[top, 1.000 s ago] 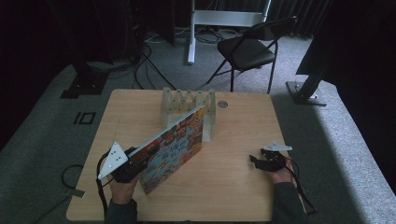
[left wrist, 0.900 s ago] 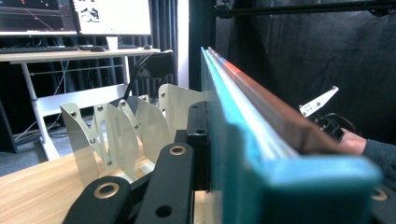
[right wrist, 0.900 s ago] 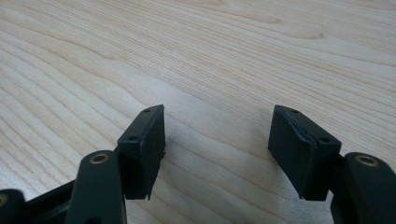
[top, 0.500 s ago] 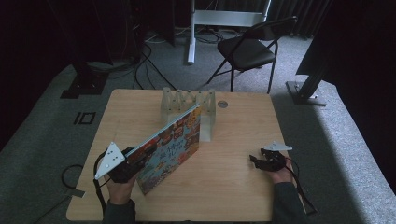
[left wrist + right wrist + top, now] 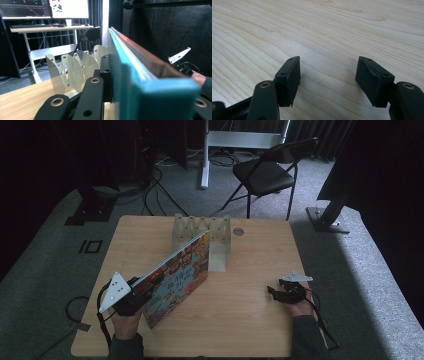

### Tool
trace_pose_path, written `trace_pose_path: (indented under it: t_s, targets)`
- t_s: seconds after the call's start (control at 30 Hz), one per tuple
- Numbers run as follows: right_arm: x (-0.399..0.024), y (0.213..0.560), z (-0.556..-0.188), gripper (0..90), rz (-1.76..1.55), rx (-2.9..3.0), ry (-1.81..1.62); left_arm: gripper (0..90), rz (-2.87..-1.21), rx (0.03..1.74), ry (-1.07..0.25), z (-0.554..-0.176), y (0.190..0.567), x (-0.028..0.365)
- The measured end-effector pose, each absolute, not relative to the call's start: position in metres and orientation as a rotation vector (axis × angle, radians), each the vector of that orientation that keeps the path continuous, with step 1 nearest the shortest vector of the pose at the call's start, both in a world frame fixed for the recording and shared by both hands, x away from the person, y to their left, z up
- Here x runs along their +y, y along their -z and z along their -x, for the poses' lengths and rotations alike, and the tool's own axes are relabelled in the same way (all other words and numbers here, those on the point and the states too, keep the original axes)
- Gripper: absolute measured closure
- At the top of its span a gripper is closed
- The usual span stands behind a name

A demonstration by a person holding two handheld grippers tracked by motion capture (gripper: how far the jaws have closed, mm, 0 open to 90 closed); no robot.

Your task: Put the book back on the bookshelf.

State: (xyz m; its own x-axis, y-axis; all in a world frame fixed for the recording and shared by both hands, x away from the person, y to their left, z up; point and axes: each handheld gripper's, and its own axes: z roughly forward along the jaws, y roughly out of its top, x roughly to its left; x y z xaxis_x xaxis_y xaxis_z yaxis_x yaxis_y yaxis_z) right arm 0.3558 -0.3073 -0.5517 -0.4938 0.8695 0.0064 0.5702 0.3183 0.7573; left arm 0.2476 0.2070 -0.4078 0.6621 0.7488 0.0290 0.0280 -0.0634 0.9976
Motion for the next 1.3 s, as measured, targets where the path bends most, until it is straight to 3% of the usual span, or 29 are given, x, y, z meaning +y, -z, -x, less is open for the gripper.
trace_pose_path:
  t_s: [1.3]
  targets:
    - [-0.307, 0.552, -0.356, 36.0, -1.276, 2.186, -1.007, 80.5, -1.486, 0.769, -0.761, -0.245, 0.403, 0.218]
